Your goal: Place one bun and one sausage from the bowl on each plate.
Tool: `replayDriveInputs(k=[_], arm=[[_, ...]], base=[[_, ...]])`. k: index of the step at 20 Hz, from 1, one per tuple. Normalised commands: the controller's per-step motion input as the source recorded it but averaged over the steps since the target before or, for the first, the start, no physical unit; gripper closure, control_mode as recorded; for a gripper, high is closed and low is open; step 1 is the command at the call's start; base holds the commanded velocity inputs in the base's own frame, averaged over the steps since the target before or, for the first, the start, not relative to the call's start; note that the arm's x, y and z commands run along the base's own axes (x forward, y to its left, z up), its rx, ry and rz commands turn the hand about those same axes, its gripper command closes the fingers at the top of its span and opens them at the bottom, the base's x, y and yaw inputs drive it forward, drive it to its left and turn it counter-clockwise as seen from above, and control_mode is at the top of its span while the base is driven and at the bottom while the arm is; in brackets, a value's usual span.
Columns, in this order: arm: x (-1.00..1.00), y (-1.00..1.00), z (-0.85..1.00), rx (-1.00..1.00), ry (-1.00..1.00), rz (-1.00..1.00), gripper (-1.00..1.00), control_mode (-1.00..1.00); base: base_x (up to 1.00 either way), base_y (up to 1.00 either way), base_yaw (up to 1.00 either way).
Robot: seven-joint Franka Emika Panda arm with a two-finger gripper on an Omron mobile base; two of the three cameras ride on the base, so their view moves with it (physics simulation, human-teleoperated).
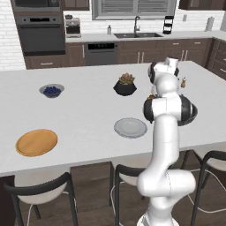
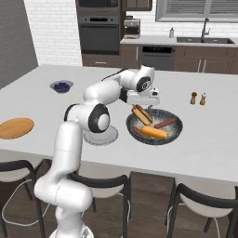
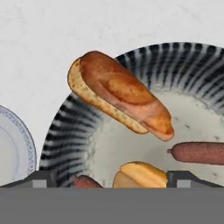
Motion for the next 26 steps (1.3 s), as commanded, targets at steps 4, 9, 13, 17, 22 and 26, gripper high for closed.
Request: replayDriveInputs(k=[4, 9, 13, 17, 22, 26], arm=[[0.08, -0.04, -0.77, -0.01, -0.09, 0.03, -1.0, -1.0], [-0.59, 0.54, -0.79, -0.38, -0.48, 0.12, -1.0, -1.0], [-0.37, 0.38, -0.84, -0.21, -0.28, 0.1, -1.0, -1.0], [0.01, -0.18, -0.71, 0.01, -0.04, 0.0, -1.0, -1.0], [0.46, -0.2, 0.13, 0.0, 0.02, 0.08, -1.0, -1.0], [0.04, 0.0, 0.03, 0.0, 0.02, 0.01, -1.0, -1.0]], base=[[0.0, 0.0, 0.0], [0.0, 0.0, 0.0], [0.0, 0.0, 0.0], [0.0, 0.0, 0.0], [0.0, 0.0, 0.0], [0.0, 0.0, 0.0]])
